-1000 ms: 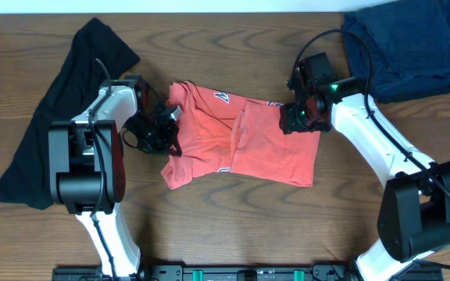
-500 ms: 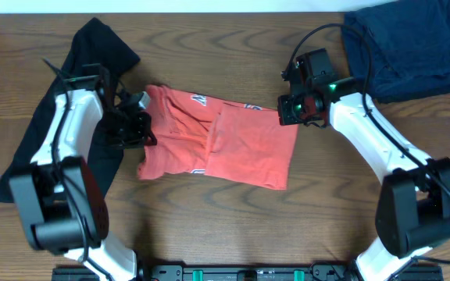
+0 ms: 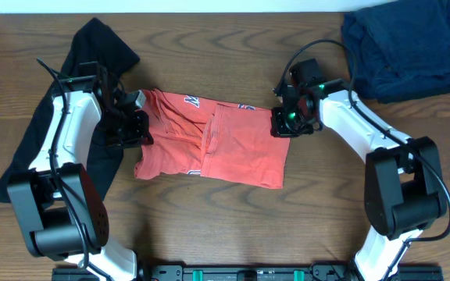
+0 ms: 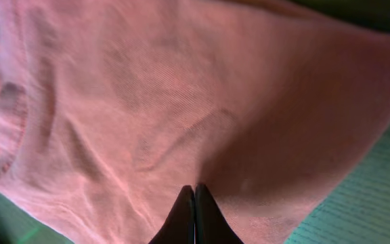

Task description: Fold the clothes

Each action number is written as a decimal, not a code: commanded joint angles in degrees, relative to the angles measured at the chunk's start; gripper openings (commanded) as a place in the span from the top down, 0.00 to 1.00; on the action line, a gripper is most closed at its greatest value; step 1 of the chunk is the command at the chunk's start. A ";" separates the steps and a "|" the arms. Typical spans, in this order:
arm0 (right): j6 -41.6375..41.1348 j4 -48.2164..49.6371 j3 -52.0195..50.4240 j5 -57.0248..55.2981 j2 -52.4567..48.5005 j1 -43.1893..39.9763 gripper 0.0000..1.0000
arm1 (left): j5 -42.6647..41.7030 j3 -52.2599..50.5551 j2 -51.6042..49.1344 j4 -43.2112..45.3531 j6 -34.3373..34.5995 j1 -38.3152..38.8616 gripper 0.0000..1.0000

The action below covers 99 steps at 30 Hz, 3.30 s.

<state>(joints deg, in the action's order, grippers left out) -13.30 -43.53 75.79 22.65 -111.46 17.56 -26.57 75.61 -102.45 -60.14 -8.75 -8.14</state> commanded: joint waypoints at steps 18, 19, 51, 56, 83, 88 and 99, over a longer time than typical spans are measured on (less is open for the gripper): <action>-2.08 0.28 -1.81 1.16 -5.05 0.46 0.99 | 4.13 0.90 8.92 4.55 3.76 12.98 0.94; -2.08 0.28 -1.81 1.16 -5.05 0.46 0.99 | 4.15 0.90 8.92 4.59 3.74 12.98 0.94; -2.10 0.92 -1.81 1.16 -5.05 0.24 0.99 | 0.02 0.90 -1.79 14.29 8.07 38.21 0.94; -2.10 0.92 -1.81 1.16 -5.05 -0.68 0.99 | 0.02 0.90 -5.03 15.32 9.09 40.70 0.94; -1.60 3.67 -0.57 1.99 -3.87 -2.40 0.99 | 0.24 22.60 4.92 2.05 9.53 31.10 0.02; 2.10 2.32 1.92 1.97 1.46 -2.97 0.90 | 2.10 24.02 11.30 2.10 10.45 20.96 0.02; 16.70 3.32 10.97 -4.61 9.27 6.62 0.25 | 8.94 23.45 14.36 0.39 11.41 3.78 0.02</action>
<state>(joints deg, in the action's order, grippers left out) -2.63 -41.04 85.89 21.80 -101.58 19.62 -19.35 98.85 -87.48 -59.51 1.93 -2.96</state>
